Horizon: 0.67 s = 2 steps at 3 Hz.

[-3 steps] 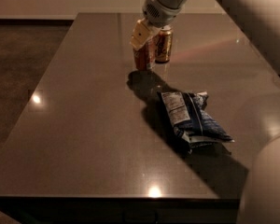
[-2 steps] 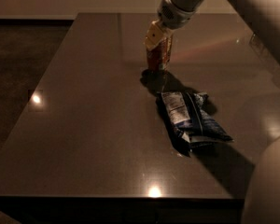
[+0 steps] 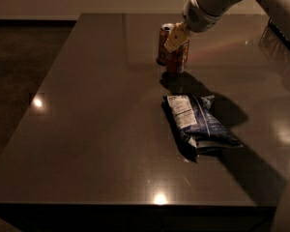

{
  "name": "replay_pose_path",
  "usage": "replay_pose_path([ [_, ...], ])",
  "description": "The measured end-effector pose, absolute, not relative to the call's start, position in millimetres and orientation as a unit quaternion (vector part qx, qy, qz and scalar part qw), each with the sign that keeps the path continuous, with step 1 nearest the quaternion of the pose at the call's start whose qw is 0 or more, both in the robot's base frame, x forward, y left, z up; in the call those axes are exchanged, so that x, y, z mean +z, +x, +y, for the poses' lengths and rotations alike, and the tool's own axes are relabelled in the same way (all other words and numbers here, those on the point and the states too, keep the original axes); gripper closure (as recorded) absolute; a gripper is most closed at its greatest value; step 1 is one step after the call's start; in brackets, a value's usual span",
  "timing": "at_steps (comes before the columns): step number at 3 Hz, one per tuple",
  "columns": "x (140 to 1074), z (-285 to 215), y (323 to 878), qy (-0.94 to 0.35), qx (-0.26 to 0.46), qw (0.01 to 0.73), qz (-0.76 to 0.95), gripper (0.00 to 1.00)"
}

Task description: Move coke can near orange can

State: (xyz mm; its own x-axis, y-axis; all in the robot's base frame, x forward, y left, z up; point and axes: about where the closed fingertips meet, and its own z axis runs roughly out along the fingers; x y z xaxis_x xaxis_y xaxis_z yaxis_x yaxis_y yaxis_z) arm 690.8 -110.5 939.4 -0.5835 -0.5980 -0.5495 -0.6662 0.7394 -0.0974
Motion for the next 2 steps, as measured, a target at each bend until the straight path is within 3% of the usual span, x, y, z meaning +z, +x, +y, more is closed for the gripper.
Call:
replay_pose_path([
  [2, 920.8, -109.4, 686.5, -0.352, 0.08, 0.285, 0.888, 0.21],
])
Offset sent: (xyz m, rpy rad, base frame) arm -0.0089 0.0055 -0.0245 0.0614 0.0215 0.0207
